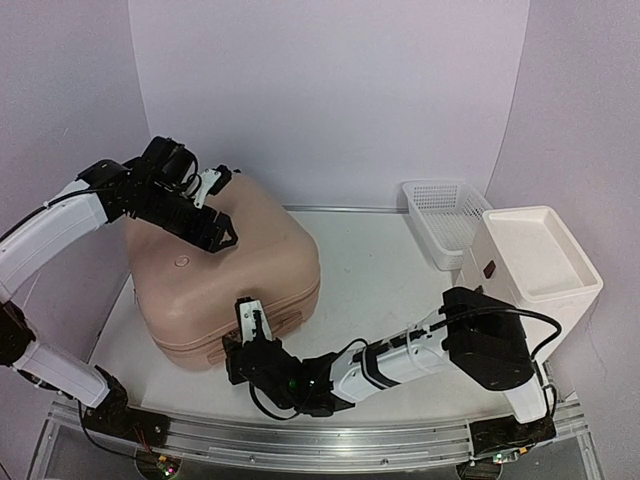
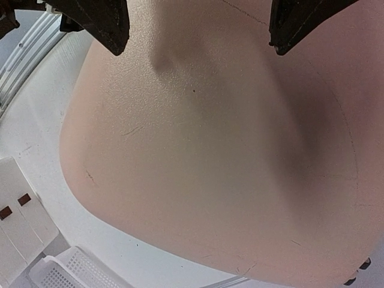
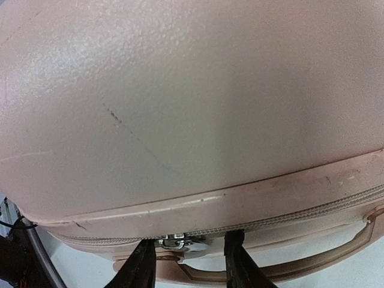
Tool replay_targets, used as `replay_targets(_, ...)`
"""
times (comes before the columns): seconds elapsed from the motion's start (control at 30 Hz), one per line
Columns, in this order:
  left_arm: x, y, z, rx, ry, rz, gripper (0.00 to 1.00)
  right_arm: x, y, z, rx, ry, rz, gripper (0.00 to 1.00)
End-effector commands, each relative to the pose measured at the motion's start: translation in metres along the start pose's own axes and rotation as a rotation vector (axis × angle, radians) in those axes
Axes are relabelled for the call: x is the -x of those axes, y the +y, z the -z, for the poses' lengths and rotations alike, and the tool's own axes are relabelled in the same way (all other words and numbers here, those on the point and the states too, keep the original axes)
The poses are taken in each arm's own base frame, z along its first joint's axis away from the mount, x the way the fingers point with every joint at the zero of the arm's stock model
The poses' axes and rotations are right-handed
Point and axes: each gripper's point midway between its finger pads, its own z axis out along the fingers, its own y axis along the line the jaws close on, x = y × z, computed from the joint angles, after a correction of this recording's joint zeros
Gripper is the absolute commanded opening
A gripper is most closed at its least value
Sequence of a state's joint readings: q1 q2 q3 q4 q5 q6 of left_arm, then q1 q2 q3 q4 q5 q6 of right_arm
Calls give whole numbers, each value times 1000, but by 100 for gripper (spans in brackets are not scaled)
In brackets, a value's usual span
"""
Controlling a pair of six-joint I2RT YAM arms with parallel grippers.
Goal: Open, take out, and arrange the luggage
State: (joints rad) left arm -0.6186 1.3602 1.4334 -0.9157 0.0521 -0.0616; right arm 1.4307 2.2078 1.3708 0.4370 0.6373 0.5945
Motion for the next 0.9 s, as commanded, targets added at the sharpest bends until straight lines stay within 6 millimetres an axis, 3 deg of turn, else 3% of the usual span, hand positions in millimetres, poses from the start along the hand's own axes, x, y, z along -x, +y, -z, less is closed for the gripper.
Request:
replay_targets(0.0,16,3,15,10,-88,8,81,9,-5,-14,-67,-31,6,37)
replay_targets(0.13,22,-2,15,-20,-100,8,81,7,-3,-20,-87,-34,45,50)
replay_targets(0.27,29,-8,17,-52,-112,6,81,14,-10,-18,-129,-74,66,32)
replay_targets(0.43,35,-15,18,-89,-128,-7,81,21,-12,-14,-134,-97,135,2)
replay_targets(0.6,58,-43,12,-249,-148,-50,81,23,-2,-10,-63,-89,200,0)
replay_targets(0.7,81,-59,-2,-336,-161,-89,78,18,5,-9,-15,-64,238,0)
replay_targets(0.87,121,-78,-57,-394,-156,-139,72,17,2,-3,-9,-43,289,0)
